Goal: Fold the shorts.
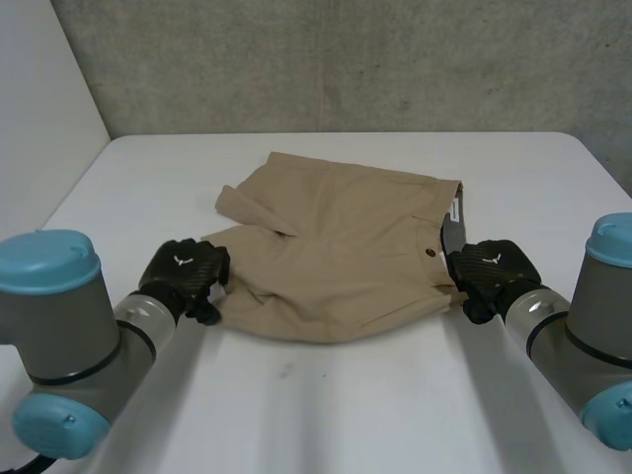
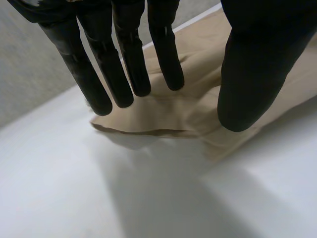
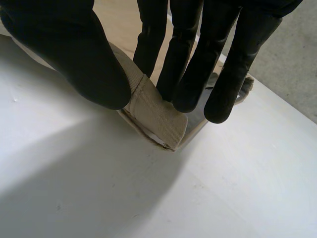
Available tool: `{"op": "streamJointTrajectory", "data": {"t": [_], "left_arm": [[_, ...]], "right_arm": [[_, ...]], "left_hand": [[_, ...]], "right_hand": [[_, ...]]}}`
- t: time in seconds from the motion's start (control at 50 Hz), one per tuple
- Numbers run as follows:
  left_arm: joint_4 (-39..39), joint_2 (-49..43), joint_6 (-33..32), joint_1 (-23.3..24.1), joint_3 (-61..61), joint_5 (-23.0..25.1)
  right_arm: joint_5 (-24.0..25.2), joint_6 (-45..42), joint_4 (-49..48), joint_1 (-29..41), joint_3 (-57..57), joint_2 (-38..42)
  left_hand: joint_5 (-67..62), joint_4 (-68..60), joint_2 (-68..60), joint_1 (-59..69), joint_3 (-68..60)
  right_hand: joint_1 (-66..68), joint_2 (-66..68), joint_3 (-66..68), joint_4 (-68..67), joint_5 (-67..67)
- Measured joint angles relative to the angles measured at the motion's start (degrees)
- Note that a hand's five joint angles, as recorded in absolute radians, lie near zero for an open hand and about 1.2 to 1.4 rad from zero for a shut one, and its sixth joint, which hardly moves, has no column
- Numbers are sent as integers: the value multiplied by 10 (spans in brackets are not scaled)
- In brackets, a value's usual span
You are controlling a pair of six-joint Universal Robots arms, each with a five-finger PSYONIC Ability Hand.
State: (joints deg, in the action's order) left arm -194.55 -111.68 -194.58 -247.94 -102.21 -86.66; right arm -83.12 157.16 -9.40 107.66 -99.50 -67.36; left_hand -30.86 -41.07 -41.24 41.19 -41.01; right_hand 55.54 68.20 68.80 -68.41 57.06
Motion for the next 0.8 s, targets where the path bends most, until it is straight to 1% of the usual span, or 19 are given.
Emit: {"op": "streamJointTrajectory", "data": {"t": [0.08, 0.14, 0.18, 0.22, 0.32, 0.48, 0.52, 0.54, 0.56, 0.6, 0.62, 0.72, 0.8], "left_arm": [[48, 0, 36, -7, 11, 32], [70, -1, 44, -9, 15, 45], [70, -1, 44, -9, 15, 45], [81, -3, 45, -10, 18, 52], [75, -10, 41, -10, 19, 51], [31, -41, 37, -9, 33, 46], [16, -56, 36, -9, 42, 44], [16, -56, 36, -9, 42, 44], [10, -65, 35, -8, 48, 43], [5, -75, 32, -5, 54, 42], [4, -77, 30, -5, 56, 42], [7, -78, 13, -1, 57, 36], [30, -32, -21, 0, 41, 14]], "right_arm": [[-1, 0, -8, -2, -1, 0], [-1, 0, -10, -7, -1, 0], [-1, 0, -10, -7, -1, 0], [-1, -1, -10, -11, -1, -1], [0, -1, -9, -12, 0, 0], [0, -1, -9, -11, 0, 0], [0, -1, -9, -10, 0, 0], [0, -1, -9, -10, 0, 0], [-1, -1, -9, -10, 0, 0], [-1, -1, -9, -10, -1, 0], [-1, -1, -9, -10, -1, 0], [-2, -4, -8, -10, -1, 0], [-3, -11, -3, -11, 2, -6]], "left_hand": [[-51, -53, -51, 59, -54], [-51, -54, -53, 58, -54], [-51, -54, -53, 58, -54], [-41, -41, -40, 38, -41], [-14, -11, -12, 14, -15], [-29, -27, -29, 28, -29], [-82, -85, -87, 93, -89], [-82, -85, -87, 93, -89], [-142, -147, -146, 158, -147], [-233, -244, -242, 237, -242], [-240, -264, -264, 237, -262], [-240, -273, -272, 237, -270], [-240, -273, -273, 237, -270]], "right_hand": [[0, 0, 0, 0, 0], [0, 0, 0, 0, 0], [0, 0, 0, 0, 0], [0, 0, 0, 0, 0], [0, 0, 0, 0, 0], [0, 0, 0, 0, 0], [0, 0, 0, 0, 0], [0, 0, 0, 0, 0], [0, 0, 0, 0, 0], [0, 0, 0, 0, 0], [0, 0, 0, 0, 0], [0, 0, 0, 0, 0], [0, 0, 0, 0, 0]]}}
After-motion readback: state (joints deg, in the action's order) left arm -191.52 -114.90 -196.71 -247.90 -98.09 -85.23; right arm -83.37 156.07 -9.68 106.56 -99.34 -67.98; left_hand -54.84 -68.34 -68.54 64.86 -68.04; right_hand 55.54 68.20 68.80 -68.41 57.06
